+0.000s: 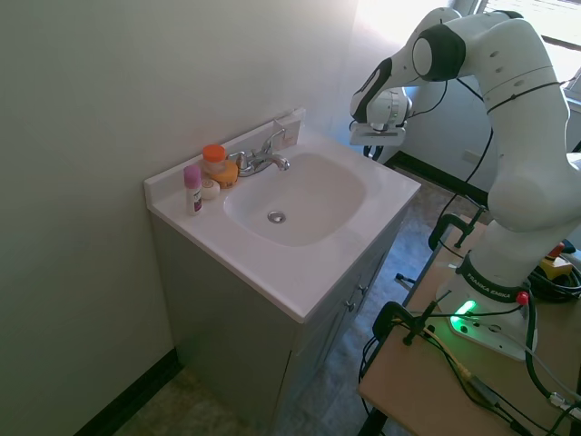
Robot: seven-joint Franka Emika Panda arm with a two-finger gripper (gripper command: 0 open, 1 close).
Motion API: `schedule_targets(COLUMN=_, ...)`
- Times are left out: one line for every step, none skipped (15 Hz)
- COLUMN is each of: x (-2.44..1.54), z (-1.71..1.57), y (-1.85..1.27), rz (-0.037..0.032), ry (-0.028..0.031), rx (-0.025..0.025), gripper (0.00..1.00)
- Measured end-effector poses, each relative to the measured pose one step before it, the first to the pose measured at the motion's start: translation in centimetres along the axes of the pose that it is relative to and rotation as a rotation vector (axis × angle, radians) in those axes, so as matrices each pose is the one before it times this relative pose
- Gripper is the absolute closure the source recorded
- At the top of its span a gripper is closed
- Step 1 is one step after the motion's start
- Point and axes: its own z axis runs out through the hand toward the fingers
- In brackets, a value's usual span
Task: Throw the tissue in the trash bin
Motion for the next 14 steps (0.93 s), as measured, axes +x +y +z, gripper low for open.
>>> schedule_targets(x=-0.108, z=0.267, y=-0.222, rz=-0.00515, ry=-0.00318, rx=0.00208, gripper=0.00)
schedule_targets(x=0.258, z=-0.015, y=0.005, rz=0.00033, ry=0.00096, rx=0.00244, gripper=0.00)
schedule_targets(x=0.135, z=0.077, y=0.430, rz=0.00034, ry=-0.00141, rx=-0.00225, gripper=0.00)
schedule_targets(x=0.018, z=0.270, y=-0.149, rz=-0.00461, ry=-0.00349, rx=0.00342, gripper=0.00)
schedule_targets(x=0.326, z=-0.051, y=-0.004, rz=-0.00026, ry=0.00029, rx=0.00470, gripper=0.00)
schedule_targets(x=0.237, z=-0.089, y=0.513, rz=-0.00085, ry=-0.00011, rx=0.00131, gripper=0.00)
schedule_targets(x=0.114, z=-0.048, y=-0.095, rz=-0.00802, ry=-0.00315, rx=0.01000, gripper=0.00)
schedule_targets(x=0.402, z=-0.587, y=0.119, rz=-0.00587, ry=0.00163, rx=0.01255, gripper=0.00)
schedule_targets(x=0.168, z=-0.938, y=0.795, rz=-0.00650, ry=0.00022, rx=0.01316, gripper=0.00)
schedule_targets(x=0.014, z=-0.920, y=0.186, rz=-0.01436, ry=0.00110, rx=0.02088, gripper=0.00)
schedule_targets(x=0.347, z=-1.590, y=0.325, rz=-0.01155, ry=0.00395, rx=0.02048, gripper=0.00)
schedule_targets(x=0.001, z=-1.859, y=0.874, rz=-0.01199, ry=0.00226, rx=0.01896, gripper=0.00)
schedule_targets(x=-0.343, z=-1.487, y=0.601, rz=-0.01813, ry=0.00306, rx=0.02397, gripper=0.00)
schedule_targets(x=-0.321, z=-1.671, y=1.184, rz=-0.01156, ry=0.00056, rx=0.01818, gripper=0.00)
